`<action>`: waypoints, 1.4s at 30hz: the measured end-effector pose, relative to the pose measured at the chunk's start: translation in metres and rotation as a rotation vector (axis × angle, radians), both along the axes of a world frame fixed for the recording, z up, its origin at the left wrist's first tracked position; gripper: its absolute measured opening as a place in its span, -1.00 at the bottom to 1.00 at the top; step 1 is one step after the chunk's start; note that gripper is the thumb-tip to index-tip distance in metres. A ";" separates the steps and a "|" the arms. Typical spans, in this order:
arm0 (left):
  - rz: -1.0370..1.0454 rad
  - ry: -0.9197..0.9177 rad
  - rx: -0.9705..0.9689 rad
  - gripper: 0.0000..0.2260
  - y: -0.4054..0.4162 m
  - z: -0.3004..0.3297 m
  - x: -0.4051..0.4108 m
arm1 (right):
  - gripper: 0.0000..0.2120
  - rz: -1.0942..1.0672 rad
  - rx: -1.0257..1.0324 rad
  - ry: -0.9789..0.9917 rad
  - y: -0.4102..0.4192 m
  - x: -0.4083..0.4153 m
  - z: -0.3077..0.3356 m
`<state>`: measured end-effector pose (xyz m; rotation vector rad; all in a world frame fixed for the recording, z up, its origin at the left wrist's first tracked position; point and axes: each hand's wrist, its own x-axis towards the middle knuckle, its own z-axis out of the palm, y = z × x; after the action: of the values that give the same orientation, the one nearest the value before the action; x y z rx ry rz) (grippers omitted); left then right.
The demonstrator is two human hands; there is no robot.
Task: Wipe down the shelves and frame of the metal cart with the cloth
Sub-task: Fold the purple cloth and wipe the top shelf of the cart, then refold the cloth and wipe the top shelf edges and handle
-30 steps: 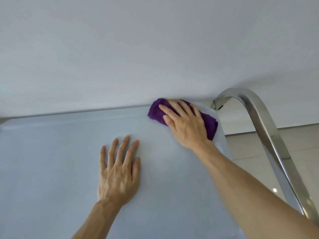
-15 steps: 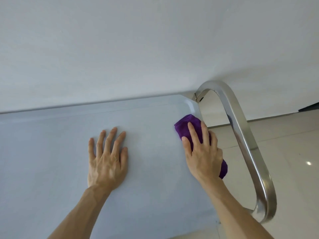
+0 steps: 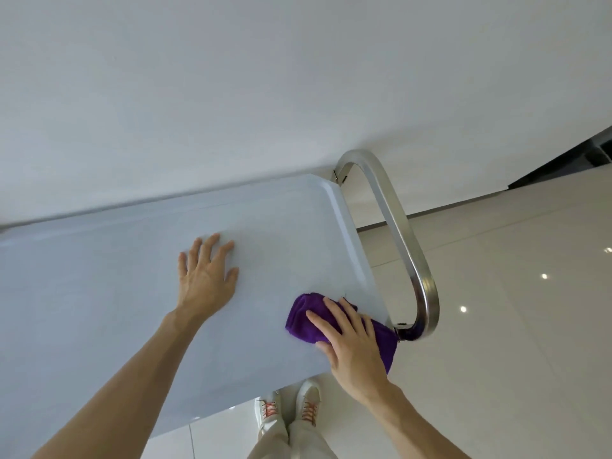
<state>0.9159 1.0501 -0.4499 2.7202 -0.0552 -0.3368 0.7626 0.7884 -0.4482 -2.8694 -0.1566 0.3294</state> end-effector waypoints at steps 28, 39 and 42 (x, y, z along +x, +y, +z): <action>-0.632 0.262 0.410 -0.29 -0.162 0.028 -0.053 | -0.63 -0.183 0.042 -0.311 -0.098 0.107 0.097; -0.641 0.277 0.382 -0.27 -0.163 0.025 -0.053 | -0.76 -0.214 0.221 -0.462 -0.107 0.077 0.081; -0.640 0.269 0.384 -0.26 -0.164 0.023 -0.053 | -0.73 -0.282 0.303 -0.568 -0.105 0.033 0.051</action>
<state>0.8626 0.8862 -0.4271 2.9284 -0.8761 -0.9758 0.7956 0.6835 -0.3971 -2.5543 0.0926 -0.5222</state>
